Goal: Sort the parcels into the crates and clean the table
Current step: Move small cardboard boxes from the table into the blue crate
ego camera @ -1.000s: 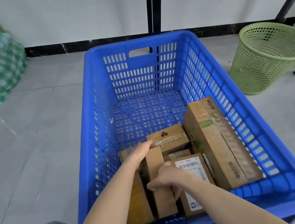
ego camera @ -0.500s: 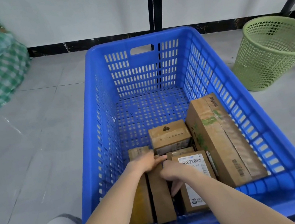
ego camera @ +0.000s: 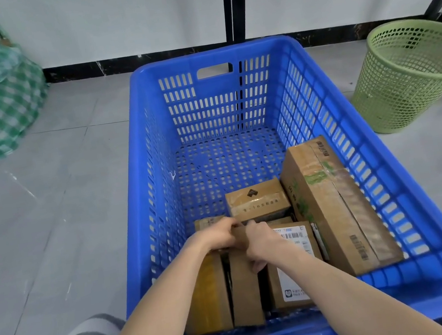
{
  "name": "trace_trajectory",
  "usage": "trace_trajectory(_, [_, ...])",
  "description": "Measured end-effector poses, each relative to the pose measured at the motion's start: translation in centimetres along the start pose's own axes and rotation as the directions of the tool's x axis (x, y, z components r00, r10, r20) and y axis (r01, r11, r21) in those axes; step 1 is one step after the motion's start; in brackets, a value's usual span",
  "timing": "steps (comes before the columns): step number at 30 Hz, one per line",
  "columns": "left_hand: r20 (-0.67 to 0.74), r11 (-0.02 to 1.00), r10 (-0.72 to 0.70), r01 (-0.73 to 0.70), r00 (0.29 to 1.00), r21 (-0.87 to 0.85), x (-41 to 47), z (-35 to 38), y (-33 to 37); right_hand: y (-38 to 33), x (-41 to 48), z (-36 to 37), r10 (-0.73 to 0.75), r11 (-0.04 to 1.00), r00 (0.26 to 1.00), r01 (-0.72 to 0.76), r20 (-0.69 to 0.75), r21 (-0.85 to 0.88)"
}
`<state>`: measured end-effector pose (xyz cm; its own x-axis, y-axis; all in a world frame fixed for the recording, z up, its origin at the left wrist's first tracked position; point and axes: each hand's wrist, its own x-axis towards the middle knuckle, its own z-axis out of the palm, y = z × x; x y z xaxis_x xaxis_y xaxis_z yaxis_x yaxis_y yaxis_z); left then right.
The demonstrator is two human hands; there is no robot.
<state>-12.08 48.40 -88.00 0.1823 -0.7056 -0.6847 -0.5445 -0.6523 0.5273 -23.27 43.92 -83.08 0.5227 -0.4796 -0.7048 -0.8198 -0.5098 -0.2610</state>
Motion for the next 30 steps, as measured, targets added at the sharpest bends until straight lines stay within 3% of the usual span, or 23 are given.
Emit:
trace_trajectory(9, [-0.211,0.987,-0.079,0.047,0.974,-0.155,-0.1,1.0,0.8,-0.4,0.1,-0.1,-0.049,0.999,0.993,0.050,-0.105,0.006])
trace_trajectory(15, [-0.336,0.989,-0.053,0.004,0.941,-0.145,-0.6,1.5,1.1,0.0,0.4,-0.4,-0.092,0.995,0.990,0.088,-0.102,-0.042])
trace_trajectory(18, [-0.112,1.000,0.015,-0.012,0.994,0.024,-1.0,1.3,0.4,-0.3,0.6,0.6,-0.125,0.981,0.992,0.121,-0.021,-0.152])
trace_trajectory(21, [0.029,0.953,-0.053,0.042,0.998,0.301,-0.8,1.7,-0.5,-0.8,0.5,1.9,-0.128,0.899,0.987,0.156,0.095,-0.408])
trace_trajectory(24, [-0.032,0.867,-0.073,0.079,0.997,0.492,-0.7,2.4,-0.6,-1.0,0.4,2.7,-0.139,0.780,0.978,0.207,0.158,-0.591])
trace_trajectory(30, [-0.198,0.695,0.004,0.140,0.980,0.705,0.2,3.9,-0.9,-0.5,0.5,2.0,-0.167,0.819,0.973,0.225,0.156,-0.528])
